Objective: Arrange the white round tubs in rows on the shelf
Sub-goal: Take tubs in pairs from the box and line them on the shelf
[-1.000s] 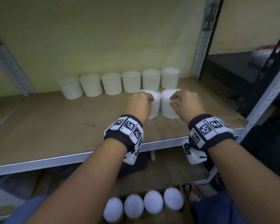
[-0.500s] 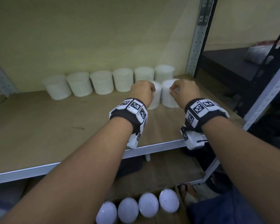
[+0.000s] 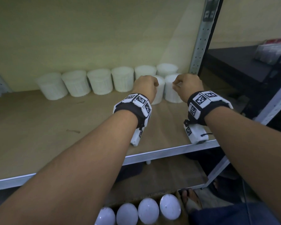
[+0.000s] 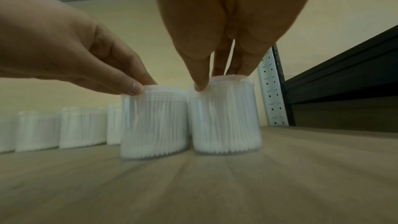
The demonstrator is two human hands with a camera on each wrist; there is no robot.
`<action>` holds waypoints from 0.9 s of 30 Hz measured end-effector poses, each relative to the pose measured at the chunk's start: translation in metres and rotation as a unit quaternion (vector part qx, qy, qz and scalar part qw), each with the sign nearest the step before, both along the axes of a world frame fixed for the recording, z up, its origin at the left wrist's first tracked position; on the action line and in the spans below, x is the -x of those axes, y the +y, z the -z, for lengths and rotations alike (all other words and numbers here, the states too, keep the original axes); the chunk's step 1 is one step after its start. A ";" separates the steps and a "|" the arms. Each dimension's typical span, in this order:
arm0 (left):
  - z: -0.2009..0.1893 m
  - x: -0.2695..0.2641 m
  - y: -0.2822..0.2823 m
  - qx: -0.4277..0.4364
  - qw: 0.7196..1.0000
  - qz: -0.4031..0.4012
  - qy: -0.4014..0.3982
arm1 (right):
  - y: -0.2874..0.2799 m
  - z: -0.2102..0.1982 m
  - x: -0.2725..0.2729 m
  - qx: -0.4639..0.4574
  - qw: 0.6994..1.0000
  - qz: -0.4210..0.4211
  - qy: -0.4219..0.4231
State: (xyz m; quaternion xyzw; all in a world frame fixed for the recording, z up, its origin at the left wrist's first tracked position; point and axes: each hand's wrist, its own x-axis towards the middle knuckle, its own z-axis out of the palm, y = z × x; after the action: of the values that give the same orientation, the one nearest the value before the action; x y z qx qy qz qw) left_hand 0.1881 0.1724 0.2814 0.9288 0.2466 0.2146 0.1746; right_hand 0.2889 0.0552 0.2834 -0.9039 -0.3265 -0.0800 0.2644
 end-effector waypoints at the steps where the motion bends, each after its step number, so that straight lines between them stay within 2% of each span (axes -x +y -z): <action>1: 0.000 -0.001 0.002 0.004 1.000 0.000 -0.003 | 0.001 0.000 -0.001 0.003 1.000 -0.002 -0.004; 8: 0.002 -0.004 0.005 0.010 1.000 -0.001 -0.004 | 0.006 0.000 -0.007 0.019 1.000 -0.012 0.002; 13: 0.000 0.012 -0.006 0.031 0.999 0.028 0.022 | -0.012 -0.005 0.007 0.077 0.994 -0.076 0.005; 23: -0.005 0.088 -0.075 0.022 0.996 0.076 0.043 | -0.103 0.027 0.098 -0.042 0.997 -0.060 0.027; 27: 0.011 0.130 -0.115 0.080 0.993 0.088 -0.001 | -0.136 0.064 0.133 -0.047 0.995 -0.036 0.080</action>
State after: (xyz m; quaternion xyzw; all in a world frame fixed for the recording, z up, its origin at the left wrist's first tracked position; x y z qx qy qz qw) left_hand 0.0585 0.0576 0.2709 0.9298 0.1797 0.1789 0.2669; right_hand 0.1557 -0.0811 0.2196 -0.8817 -0.3325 -0.0133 0.3345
